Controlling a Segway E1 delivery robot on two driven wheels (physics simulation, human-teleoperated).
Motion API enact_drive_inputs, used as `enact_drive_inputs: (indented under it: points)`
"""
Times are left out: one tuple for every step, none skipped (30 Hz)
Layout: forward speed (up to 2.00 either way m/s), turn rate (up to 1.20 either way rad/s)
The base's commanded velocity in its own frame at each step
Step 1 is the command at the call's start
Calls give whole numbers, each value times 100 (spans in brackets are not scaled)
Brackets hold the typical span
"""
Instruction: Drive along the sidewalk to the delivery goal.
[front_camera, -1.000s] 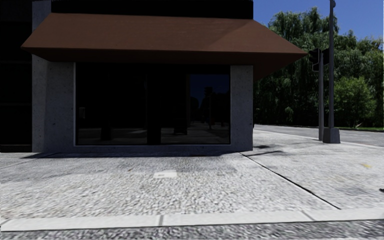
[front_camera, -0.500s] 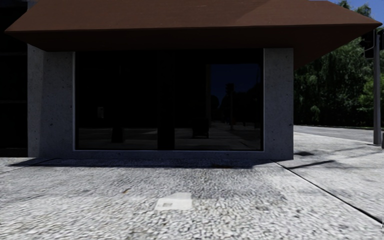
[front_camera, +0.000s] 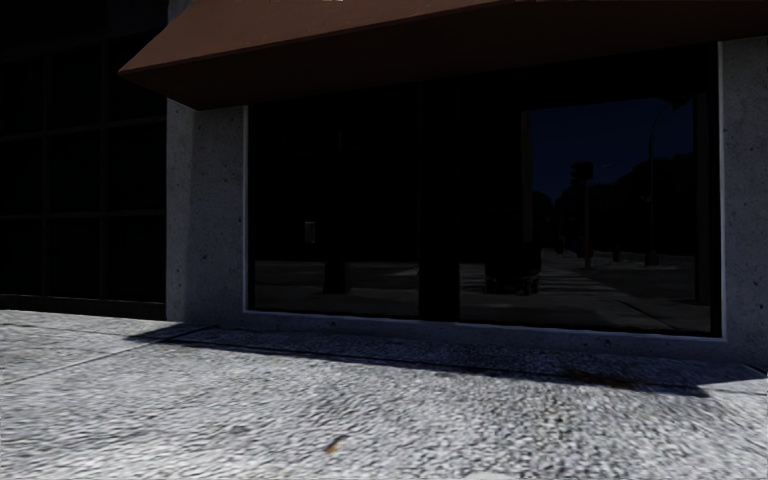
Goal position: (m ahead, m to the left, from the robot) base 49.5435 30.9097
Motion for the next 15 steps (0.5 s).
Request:
enact_drive_inputs:
  points:
    - [128, 68]
    - [126, 68]
    - [126, 68]
    - [125, 68]
    - [121, 68]
    - [113, 68]
    - [113, 68]
    - [109, 68]
    - [107, 68]
    - [107, 68]
    - [107, 68]
    - [107, 68]
    - [107, 68]
    - [107, 68]
    - [107, 68]
